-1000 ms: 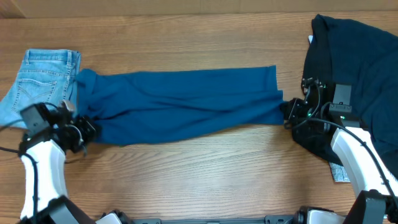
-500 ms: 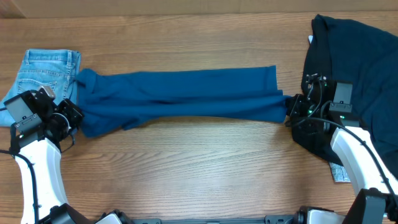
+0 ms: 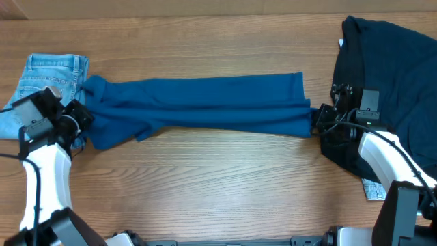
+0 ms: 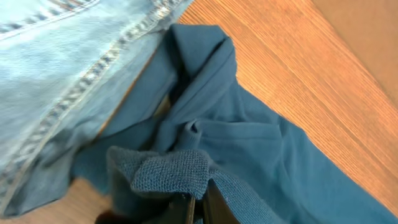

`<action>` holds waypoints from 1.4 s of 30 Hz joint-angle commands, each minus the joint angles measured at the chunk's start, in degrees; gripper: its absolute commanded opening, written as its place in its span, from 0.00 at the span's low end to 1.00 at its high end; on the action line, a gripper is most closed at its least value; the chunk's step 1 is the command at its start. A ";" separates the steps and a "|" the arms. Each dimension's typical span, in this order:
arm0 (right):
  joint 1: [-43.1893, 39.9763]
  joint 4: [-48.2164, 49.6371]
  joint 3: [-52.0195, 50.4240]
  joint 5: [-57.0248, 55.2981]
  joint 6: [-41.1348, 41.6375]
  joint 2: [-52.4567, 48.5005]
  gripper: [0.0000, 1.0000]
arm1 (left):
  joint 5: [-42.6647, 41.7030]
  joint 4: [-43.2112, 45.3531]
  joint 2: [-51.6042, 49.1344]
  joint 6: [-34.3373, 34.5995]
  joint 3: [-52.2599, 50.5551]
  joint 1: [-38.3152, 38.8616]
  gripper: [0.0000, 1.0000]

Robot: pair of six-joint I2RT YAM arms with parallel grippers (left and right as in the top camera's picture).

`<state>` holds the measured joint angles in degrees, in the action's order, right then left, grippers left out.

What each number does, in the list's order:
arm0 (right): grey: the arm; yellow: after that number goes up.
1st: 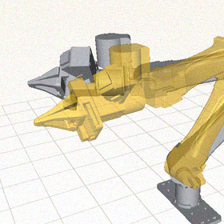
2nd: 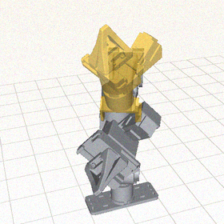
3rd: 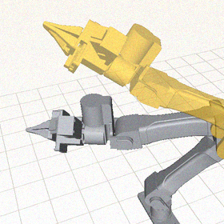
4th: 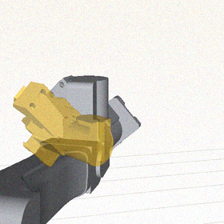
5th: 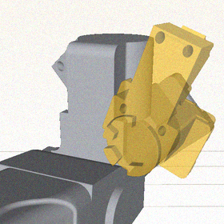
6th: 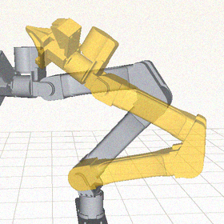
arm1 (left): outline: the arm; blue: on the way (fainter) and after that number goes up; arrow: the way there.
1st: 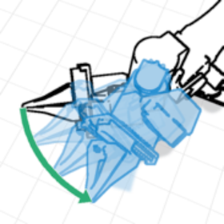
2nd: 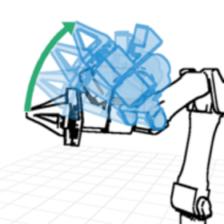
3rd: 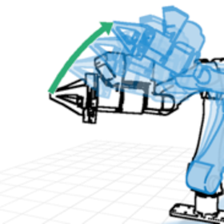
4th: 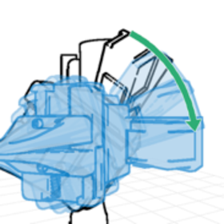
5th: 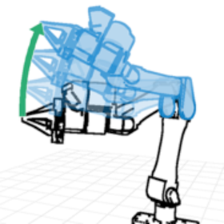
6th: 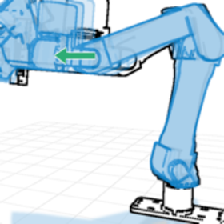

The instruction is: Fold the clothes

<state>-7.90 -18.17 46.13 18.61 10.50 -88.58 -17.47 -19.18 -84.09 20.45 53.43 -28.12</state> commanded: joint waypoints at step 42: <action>0.46 10.51 1.16 8.48 -3.02 -11.76 0.06 | 3.96 1.75 -14.05 0.31 1.49 6.08 0.23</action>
<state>-8.05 -9.32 46.41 26.76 8.23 -95.31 -13.65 -16.58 -97.56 20.99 53.76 -22.31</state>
